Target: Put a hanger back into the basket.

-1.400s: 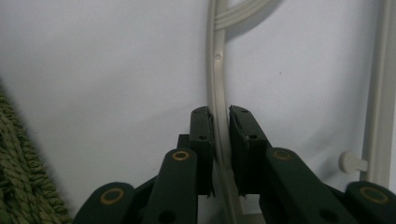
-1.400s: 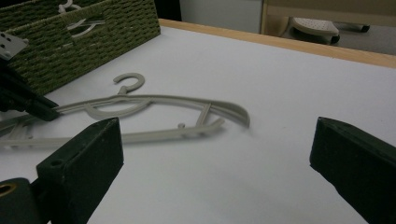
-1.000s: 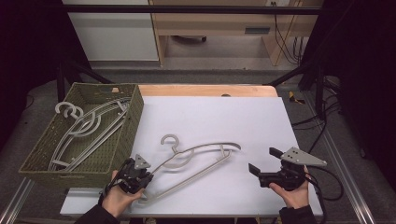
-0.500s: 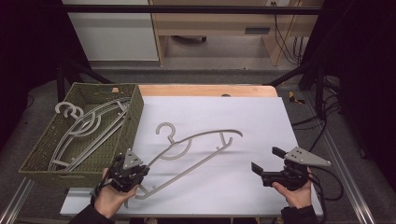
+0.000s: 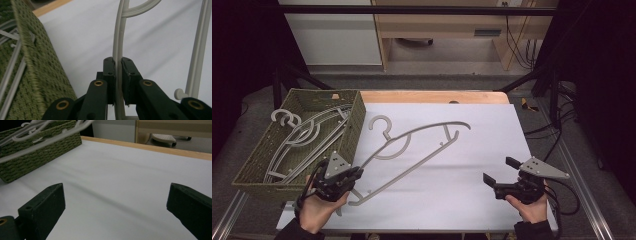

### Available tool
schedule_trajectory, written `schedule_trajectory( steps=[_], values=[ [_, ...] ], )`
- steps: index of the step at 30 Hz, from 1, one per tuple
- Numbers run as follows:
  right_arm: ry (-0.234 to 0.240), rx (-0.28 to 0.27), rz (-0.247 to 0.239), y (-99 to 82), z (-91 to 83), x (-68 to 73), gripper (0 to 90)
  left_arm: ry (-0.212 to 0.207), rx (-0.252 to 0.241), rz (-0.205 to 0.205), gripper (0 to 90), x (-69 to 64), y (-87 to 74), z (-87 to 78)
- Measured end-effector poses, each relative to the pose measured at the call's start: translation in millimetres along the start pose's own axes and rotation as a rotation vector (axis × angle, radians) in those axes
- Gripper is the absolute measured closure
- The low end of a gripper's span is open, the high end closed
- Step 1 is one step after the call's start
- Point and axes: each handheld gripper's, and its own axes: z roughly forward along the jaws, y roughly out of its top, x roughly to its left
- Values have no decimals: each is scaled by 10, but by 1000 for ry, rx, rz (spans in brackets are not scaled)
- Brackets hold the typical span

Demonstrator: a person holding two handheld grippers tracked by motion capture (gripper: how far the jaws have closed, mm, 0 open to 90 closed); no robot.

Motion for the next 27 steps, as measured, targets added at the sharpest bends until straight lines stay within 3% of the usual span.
schedule_trajectory(
  steps=[10,16,23,27],
  values=[
    [-2,3,-4,-3,1,-4,20,58,-67,-37,825,340,130,-230],
    [-5,6,3,-5,16,4,19,117,-71,-31,825,568,221,-323],
    [-8,8,1,-7,18,0,18,156,-68,-31,825,844,277,-384],
    [-8,11,-2,-7,15,-5,17,163,-74,-51,825,999,277,-424]
  ],
)
